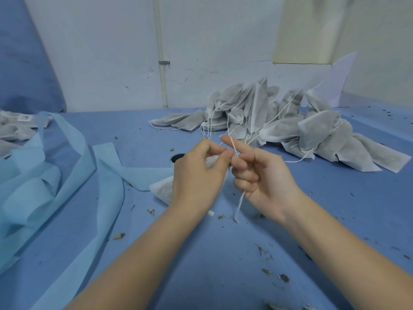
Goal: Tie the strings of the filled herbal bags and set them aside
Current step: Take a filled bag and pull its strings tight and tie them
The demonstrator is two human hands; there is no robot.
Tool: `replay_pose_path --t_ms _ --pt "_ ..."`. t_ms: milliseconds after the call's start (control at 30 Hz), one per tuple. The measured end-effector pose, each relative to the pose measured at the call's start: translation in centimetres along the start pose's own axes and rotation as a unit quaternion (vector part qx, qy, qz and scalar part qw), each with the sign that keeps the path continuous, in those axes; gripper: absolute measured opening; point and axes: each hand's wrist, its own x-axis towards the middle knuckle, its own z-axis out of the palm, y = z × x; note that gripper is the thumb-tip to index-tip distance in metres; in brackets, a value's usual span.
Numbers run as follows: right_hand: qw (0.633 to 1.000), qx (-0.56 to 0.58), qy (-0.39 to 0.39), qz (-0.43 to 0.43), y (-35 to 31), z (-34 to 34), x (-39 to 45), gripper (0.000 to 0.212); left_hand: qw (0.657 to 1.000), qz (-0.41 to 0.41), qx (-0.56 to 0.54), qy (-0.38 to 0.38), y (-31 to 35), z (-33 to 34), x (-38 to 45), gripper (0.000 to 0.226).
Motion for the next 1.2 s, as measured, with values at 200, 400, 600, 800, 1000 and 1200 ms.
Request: replay_pose_path --t_ms 200,400,600,800,1000,1200 --pt "0.966 -0.250 0.025 -0.059 -0.2 0.2 -0.5 0.050 1.000 0.011 0.013 -0.005 0.0 0.0 -0.3 0.016" --pt "0.894 -0.435 0.045 -0.095 -0.8 0.4 -0.9 0.042 0.997 0.011 0.069 0.015 -0.1 0.2 -0.1 0.017" --pt "0.809 -0.537 0.107 -0.212 0.1 0.1 -0.9 0.024 0.998 0.002 0.045 0.032 0.1 0.2 -0.3 0.019" --pt "0.888 -0.439 0.087 -0.107 -0.5 -1.2 -0.2 0.012 0.997 -0.037 -0.062 0.013 0.4 -0.4 -0.1 0.028" --pt "0.931 -0.353 0.061 -0.064 -1.9 -1.6 -0.1 0.027 0.998 -0.023 -0.031 -0.042 0.9 -0.3 -0.5 0.034" --pt "0.967 -0.250 0.038 -0.012 -2.3 -1.6 -0.2 0.018 0.988 0.066 0.135 0.022 0.8 0.3 -1.0 0.014"
